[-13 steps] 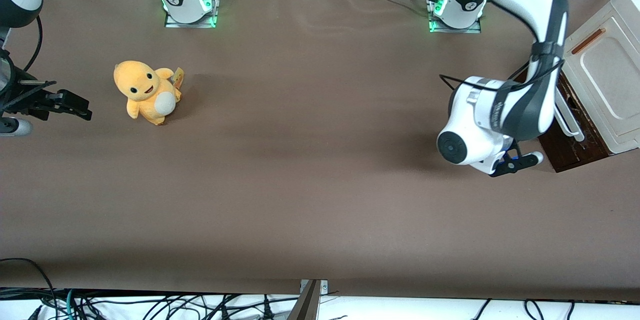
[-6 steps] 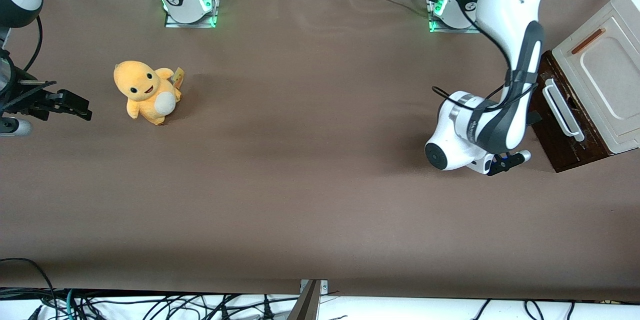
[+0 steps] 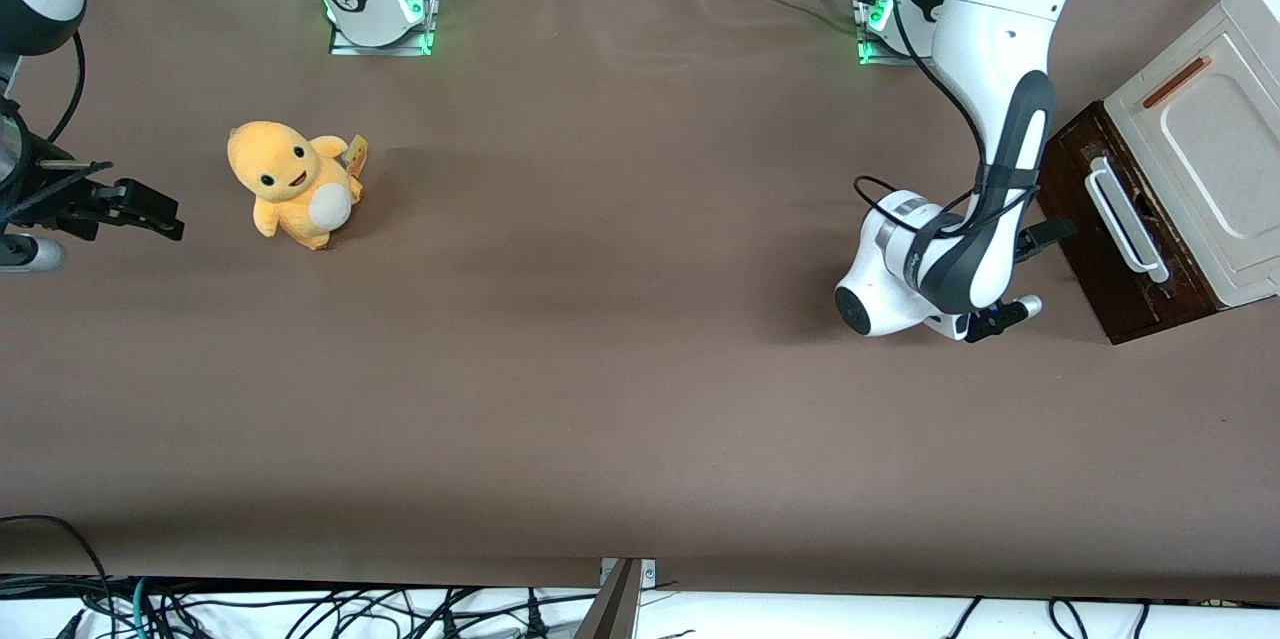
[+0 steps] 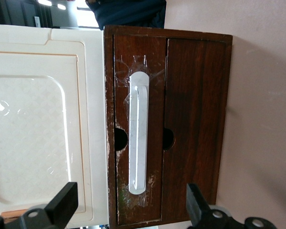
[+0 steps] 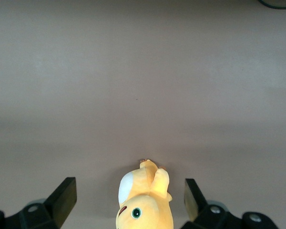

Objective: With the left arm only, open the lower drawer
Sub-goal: 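Move the open left gripper in around the white bar handle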

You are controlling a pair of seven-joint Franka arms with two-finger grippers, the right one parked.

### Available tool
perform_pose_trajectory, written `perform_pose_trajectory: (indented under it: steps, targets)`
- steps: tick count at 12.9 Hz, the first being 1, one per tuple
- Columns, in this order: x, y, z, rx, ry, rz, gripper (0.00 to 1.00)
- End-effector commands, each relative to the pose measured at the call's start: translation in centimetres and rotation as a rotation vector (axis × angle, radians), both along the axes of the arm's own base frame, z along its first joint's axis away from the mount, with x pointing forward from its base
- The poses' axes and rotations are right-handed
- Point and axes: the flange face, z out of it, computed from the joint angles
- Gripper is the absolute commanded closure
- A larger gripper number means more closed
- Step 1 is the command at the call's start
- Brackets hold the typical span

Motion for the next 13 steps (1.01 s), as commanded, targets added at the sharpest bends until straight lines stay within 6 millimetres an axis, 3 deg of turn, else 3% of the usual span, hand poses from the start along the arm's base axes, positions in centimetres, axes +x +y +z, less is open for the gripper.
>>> perform_pose_trajectory:
  steps: [1, 3, 13]
  targets:
    - [-0.9, 0.4, -1.0, 0.074, -0.009, -0.028, 0.00]
    - [-1.3, 1.1, -2.1, 0.110, 0.005, -0.043, 0.00]
    - [-1.0, 5.7, -3.7, 0.143, 0.023, -0.063, 0.00]
